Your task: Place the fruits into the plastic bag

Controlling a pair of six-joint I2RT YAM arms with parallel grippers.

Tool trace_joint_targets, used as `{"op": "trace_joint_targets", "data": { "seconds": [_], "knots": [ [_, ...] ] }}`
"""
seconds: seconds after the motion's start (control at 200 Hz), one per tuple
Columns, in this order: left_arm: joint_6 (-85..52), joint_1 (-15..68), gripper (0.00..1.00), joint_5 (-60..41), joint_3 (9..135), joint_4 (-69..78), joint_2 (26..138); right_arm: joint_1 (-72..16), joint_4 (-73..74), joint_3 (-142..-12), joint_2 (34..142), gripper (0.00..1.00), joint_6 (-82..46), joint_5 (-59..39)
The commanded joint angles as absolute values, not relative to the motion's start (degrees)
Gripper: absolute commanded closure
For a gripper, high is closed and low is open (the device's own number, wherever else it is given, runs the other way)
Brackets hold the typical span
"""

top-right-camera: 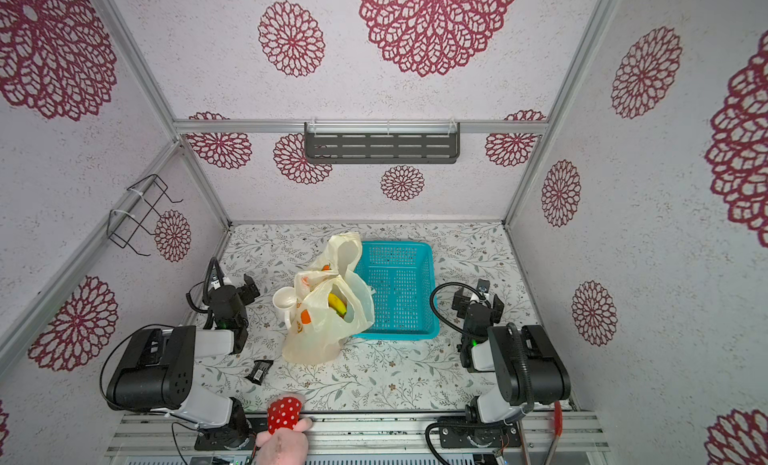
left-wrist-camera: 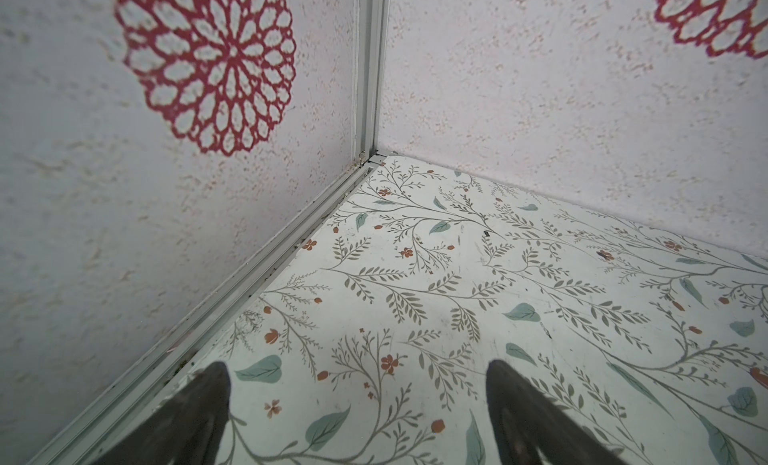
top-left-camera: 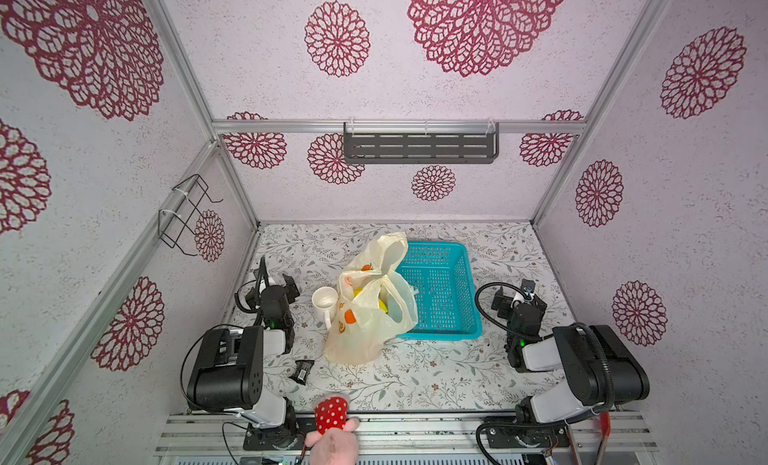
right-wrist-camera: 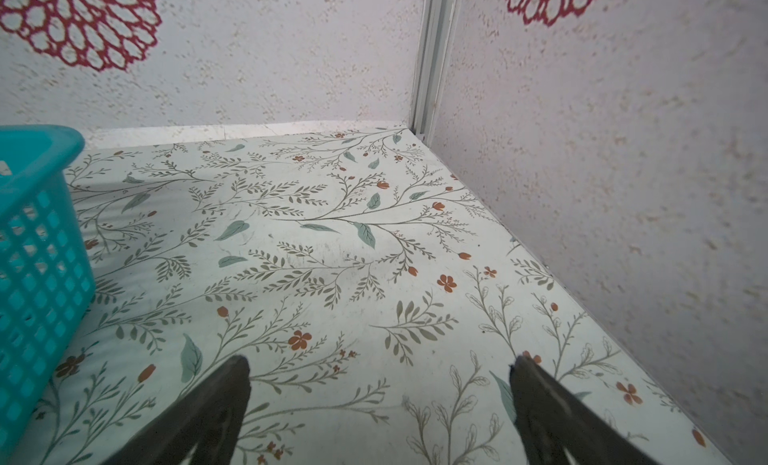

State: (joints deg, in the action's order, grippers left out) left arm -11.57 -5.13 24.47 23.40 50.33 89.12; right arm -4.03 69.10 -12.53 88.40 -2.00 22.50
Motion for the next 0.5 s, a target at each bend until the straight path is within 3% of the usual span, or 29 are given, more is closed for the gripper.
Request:
{"op": "trace_joint_targets", "data": {
  "seconds": [0.0, 0.495],
  "knots": [
    [-10.1, -5.1, 0.03, 24.1, 23.7, 51.9, 89.5, -4.1, 71.1, -13.9, 88.5, 0.01, -1.8, 23.6],
    [-10.1, -5.1, 0.03, 24.2, 23.9, 51.6, 89.6, -2.7, 70.0, -14.4, 88.6, 0.01, -2.4, 21.1]
  ]
}}
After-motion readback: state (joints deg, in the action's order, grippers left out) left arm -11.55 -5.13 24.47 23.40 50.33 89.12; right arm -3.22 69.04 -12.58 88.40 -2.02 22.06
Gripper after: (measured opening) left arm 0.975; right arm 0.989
